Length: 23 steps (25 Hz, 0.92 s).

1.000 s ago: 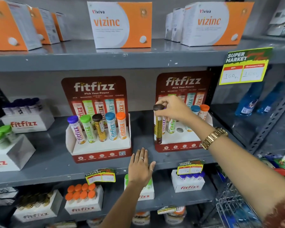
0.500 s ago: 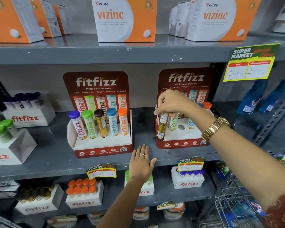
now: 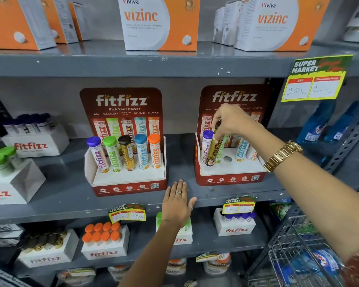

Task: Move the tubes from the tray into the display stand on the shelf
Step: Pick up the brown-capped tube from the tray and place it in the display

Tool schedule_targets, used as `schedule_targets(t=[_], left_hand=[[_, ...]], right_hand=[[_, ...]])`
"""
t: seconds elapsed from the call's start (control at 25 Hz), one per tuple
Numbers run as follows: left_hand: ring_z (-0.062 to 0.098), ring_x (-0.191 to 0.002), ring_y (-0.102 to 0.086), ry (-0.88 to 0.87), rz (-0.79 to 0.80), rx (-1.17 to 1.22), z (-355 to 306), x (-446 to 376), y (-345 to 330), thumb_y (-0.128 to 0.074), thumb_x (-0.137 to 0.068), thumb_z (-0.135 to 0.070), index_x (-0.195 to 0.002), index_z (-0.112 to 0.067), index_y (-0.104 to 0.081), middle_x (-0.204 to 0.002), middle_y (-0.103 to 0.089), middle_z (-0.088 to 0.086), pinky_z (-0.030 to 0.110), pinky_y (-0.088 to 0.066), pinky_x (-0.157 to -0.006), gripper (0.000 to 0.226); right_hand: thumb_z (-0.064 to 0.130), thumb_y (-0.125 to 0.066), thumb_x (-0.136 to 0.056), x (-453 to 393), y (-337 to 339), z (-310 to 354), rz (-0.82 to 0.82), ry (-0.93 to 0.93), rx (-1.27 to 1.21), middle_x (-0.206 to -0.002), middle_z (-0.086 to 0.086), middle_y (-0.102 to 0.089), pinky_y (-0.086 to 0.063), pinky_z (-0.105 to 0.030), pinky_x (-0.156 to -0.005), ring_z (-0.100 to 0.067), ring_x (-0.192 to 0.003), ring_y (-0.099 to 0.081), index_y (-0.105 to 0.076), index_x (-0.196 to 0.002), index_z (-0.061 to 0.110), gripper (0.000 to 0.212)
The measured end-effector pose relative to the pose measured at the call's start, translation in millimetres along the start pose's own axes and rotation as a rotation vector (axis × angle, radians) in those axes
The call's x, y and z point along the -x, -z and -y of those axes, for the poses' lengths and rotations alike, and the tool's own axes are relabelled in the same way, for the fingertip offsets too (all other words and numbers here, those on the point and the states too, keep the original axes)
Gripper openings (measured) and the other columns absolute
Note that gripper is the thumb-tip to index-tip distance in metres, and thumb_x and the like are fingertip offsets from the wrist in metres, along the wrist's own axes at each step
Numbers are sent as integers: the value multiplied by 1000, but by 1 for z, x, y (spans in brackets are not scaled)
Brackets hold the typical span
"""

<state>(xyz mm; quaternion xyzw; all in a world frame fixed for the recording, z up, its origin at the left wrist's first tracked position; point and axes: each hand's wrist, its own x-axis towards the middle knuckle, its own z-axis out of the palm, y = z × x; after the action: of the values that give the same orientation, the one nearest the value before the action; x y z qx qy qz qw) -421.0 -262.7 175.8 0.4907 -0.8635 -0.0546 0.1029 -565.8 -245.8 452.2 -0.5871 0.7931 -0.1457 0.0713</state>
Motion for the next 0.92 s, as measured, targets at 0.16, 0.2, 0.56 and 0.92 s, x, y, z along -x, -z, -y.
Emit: schedule_targets(t=[0.16, 0.2, 0.56, 0.92], left_hand=[[21, -145, 0, -4, -4, -17, 0, 0, 0, -13, -96, -53, -147, -14, -3, -158, -5, 4, 34, 3, -117, 65], [21, -145, 0, -3, -5, -19, 0, 0, 0, -13, -96, -53, -147, -14, -3, -158, -5, 4, 34, 3, -117, 65], [21, -145, -1, 3, -22, -25, 2, -1, -4, -12, -95, -56, -147, -15, -3, -158, -6, 3, 31, 9, -110, 66], [21, -145, -1, 7, -24, -35, 3, -2, -8, -10, -94, -57, -147, -16, -3, -158, -6, 2, 32, 9, -111, 67]], right_hand=[[1, -80, -64, -1, 4, -8, 6, -33, 34, -110, -14, -63, -48, -30, -76, -24, -94, -58, -68, -98, 3, 36], [1, -80, -64, -3, 2, -11, -1, -45, 59, -113, -16, -62, -50, -33, -82, -26, -100, -57, -66, -103, 2, 42], [-5, -71, -73, -22, -13, -46, -101, -148, 18, -127, -19, -46, -49, -39, -90, -34, -110, -53, -50, -122, 4, 54], [-2, -77, -68, -28, -18, -53, -44, -115, 88, -117, -16, -50, -46, -35, -82, -30, -102, -53, -53, -116, 2, 54]])
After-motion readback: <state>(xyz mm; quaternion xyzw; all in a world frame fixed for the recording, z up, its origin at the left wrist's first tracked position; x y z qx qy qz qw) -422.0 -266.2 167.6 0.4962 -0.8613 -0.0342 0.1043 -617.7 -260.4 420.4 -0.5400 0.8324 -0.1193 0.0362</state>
